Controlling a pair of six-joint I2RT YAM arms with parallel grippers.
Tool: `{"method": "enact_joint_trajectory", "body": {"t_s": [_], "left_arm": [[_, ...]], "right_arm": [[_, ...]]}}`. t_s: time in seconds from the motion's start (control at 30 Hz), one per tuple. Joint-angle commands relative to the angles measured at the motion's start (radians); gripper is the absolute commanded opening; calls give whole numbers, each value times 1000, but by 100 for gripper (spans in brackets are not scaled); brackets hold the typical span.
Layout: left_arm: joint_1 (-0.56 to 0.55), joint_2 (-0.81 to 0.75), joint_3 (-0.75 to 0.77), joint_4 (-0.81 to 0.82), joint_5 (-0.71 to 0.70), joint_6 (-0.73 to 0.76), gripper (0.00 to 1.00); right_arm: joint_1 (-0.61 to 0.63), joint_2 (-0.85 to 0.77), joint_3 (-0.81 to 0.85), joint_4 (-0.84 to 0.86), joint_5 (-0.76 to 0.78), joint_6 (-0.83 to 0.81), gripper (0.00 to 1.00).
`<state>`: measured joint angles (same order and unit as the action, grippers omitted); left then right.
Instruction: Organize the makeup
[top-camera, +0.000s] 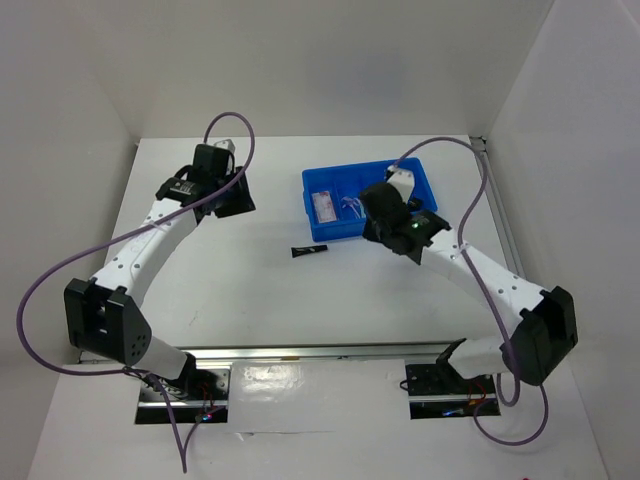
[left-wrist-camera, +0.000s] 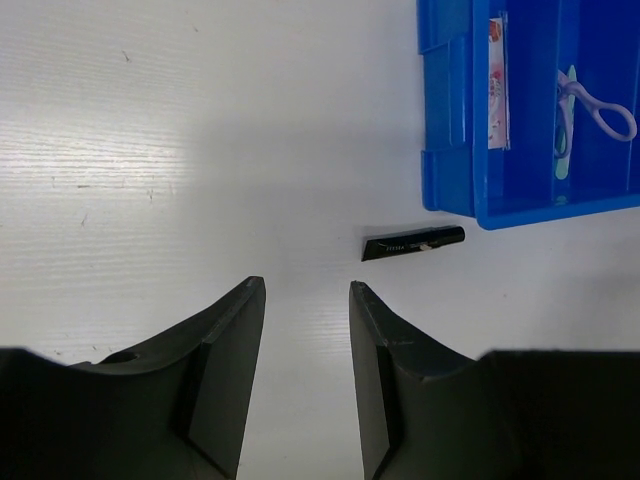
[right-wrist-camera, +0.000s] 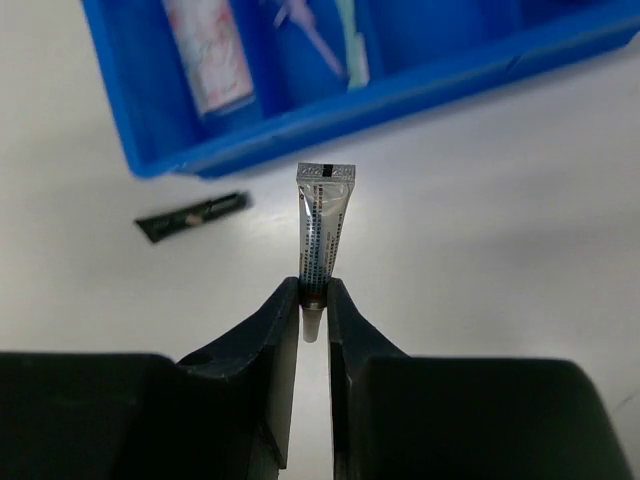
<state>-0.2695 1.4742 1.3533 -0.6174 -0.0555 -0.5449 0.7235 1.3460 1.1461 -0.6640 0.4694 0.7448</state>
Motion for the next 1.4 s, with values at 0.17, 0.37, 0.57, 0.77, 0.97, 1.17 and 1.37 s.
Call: {"method": "enact_joint_trajectory", "body": {"t_s": [0.17,0.37,0.57,0.77,0.97,1.17,1.37], "left_arm": [[-4,15,38,21,57,20,52],[-13,24,58,2,66,39,52],[-22,35,58,-7,77,39,52],[-31,64,58,-7,77,39,52],[-51,87,69,-16,86,48,58],[-85,97,46,-7,108,69,68],[-117,130,-8,79,186,69,56]], "right_arm": [[-242,168,141,291,-40,-386,11],[-357,379,289,365,-72,-493,11],[-403,557,420,365,-83,-528,12],[-424,656,463,374,-112,-529,21],[-424,677,507,333,-112,-529,41],[-424,611,517,302,-121,-504,48],[-424,402,347,293,-182,-400,44]]}}
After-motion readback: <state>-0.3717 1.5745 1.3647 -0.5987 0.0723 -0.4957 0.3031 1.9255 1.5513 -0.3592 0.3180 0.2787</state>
